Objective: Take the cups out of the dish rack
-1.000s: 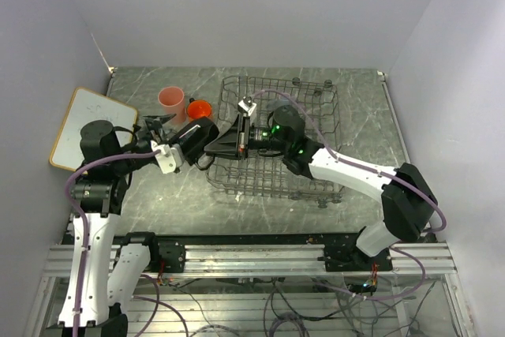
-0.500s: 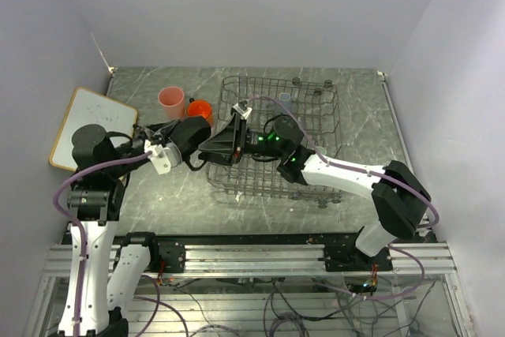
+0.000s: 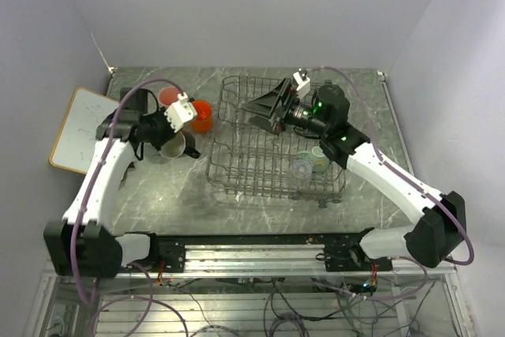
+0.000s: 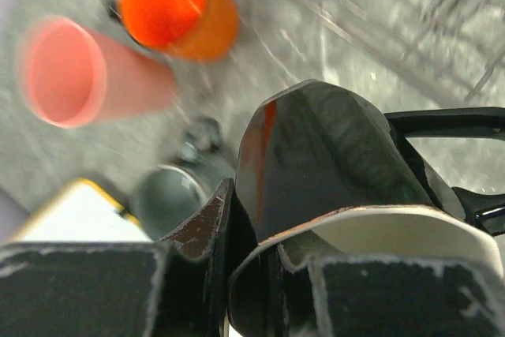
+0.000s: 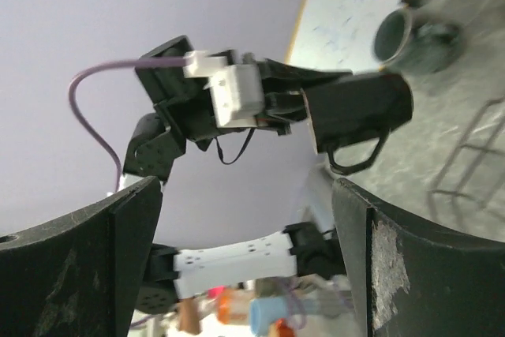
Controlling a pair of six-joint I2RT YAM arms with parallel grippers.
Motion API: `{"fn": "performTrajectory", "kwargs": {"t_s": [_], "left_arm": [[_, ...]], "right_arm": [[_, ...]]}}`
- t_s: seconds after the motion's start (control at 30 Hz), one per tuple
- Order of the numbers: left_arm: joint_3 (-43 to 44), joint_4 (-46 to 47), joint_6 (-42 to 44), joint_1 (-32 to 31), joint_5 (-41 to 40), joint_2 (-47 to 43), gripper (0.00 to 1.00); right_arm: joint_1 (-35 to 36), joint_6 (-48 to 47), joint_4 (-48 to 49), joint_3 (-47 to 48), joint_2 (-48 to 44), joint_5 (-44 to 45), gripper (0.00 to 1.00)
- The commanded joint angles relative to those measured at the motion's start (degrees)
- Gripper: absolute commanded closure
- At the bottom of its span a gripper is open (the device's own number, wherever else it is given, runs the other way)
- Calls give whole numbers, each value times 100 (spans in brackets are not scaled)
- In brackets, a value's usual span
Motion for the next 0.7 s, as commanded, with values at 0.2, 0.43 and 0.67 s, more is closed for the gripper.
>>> {"fn": "performTrajectory", "kwargs": {"t_s": [0.2,0.43,0.67], "left_arm": [[297,-109,-820,-762,-1937,1452,93],[719,-29,-1023,-796,-2297,2448,93],[749,435,-914,-865,-2181,2782,93]], "right_arm": [[-390,-2220,-3116,1050,-207,1292,11],[-678,-2338,-3299,817,-389,1196,12],[-937,-2526,-3564,862,-434,1226,12]]}}
